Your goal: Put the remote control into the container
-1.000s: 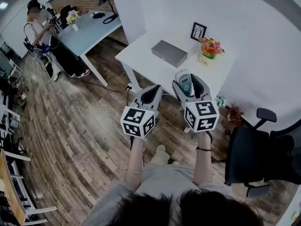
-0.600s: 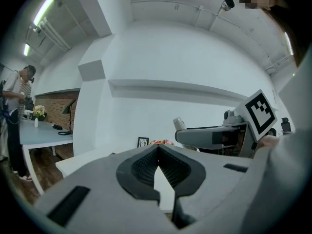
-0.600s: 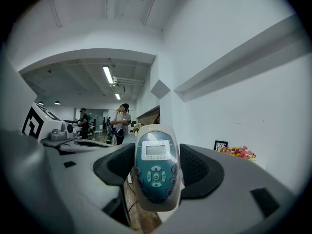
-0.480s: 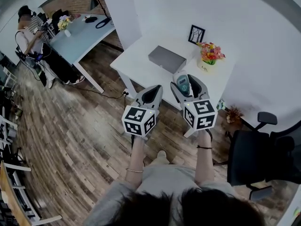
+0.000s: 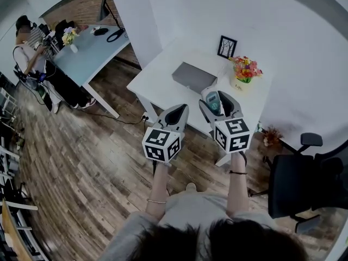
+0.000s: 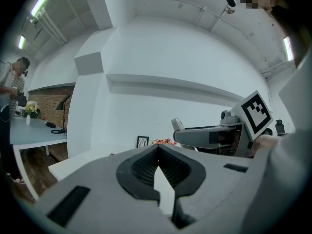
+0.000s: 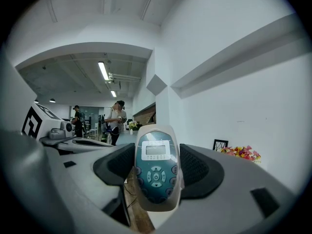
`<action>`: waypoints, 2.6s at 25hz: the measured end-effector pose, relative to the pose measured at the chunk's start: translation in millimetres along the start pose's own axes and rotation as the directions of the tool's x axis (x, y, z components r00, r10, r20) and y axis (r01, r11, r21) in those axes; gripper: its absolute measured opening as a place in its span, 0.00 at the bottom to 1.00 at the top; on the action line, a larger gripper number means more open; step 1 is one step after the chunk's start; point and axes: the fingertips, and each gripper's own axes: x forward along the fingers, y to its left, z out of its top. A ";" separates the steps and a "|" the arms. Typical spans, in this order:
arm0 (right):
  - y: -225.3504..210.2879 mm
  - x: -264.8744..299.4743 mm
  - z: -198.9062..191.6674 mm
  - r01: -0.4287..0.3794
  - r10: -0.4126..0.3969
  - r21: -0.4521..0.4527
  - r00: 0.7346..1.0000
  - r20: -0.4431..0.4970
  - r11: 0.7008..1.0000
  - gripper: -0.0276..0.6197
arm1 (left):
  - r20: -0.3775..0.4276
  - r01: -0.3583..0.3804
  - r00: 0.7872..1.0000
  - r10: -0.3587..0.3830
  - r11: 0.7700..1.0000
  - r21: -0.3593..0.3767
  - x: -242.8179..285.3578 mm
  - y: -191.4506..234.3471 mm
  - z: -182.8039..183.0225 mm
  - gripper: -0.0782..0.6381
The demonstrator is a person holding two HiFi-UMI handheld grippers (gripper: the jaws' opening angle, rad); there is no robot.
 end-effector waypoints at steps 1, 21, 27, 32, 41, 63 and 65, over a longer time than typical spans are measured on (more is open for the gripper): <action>0.5 3.5 -0.3 0.004 -0.004 0.003 1.000 0.002 1.000 0.48 | -0.001 0.005 1.000 -0.005 1.000 0.001 0.5 3.7 -0.3 0.11; -29.1 83.9 -6.5 0.017 -0.017 0.011 1.000 -0.018 1.000 0.48 | -0.011 0.015 1.000 -0.015 1.000 -0.020 45.3 72.4 -4.0 0.11; -53.1 114.7 -12.7 -0.003 0.003 0.013 0.999 -0.037 1.000 0.48 | -0.016 0.021 1.000 -0.021 1.000 -0.023 83.5 89.0 -4.1 0.11; -73.4 141.2 -16.6 -0.021 0.021 -0.002 0.998 -0.054 1.000 0.48 | -0.020 0.022 1.000 -0.023 0.999 -0.028 115.9 103.6 -6.7 0.11; -103.9 180.7 -27.1 -0.058 0.060 0.016 0.991 -0.122 0.998 0.48 | -0.064 -0.006 0.998 0.002 0.997 -0.070 157.0 130.5 -11.7 0.11; -127.4 253.4 -70.5 -0.086 0.101 0.068 0.961 -0.258 0.994 0.48 | -0.201 -0.018 0.979 -0.023 0.980 -0.200 214.5 181.4 -65.6 0.11; -126.6 263.5 -74.1 -0.092 0.108 0.071 0.957 -0.269 0.993 0.48 | -0.220 -0.014 0.975 -0.034 0.977 -0.215 222.9 187.8 -73.7 0.11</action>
